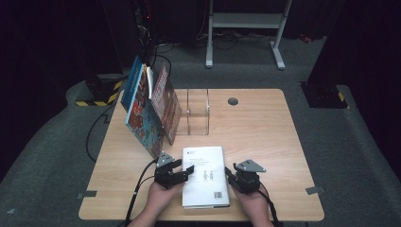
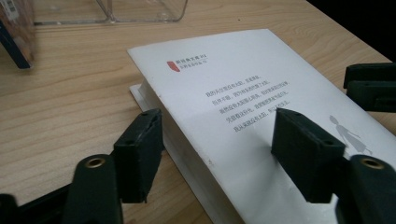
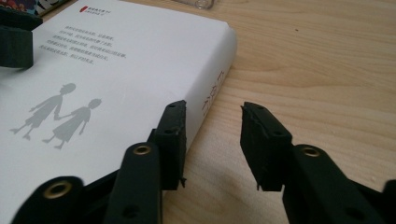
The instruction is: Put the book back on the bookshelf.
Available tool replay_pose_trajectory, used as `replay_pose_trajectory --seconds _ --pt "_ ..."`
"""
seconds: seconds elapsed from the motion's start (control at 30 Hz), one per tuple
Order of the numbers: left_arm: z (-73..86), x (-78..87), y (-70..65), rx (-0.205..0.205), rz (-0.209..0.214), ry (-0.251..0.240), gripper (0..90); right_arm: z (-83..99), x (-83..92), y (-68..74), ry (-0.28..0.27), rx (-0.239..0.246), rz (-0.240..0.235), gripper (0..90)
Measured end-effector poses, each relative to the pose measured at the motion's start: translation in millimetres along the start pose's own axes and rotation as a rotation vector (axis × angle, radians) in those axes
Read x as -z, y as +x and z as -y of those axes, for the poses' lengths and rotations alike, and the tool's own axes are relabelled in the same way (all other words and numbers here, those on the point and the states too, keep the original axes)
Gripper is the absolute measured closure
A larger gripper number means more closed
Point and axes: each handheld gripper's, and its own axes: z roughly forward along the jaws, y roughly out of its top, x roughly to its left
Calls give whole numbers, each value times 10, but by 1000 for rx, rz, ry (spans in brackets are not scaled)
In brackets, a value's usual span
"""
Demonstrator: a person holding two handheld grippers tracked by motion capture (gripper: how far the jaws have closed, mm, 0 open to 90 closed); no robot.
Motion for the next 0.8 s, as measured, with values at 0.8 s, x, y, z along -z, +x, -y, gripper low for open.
replay_pose_trajectory --seconds 0.8 --pt "10 13 46 17 127 39 387 118 123 59 6 22 -50 688"
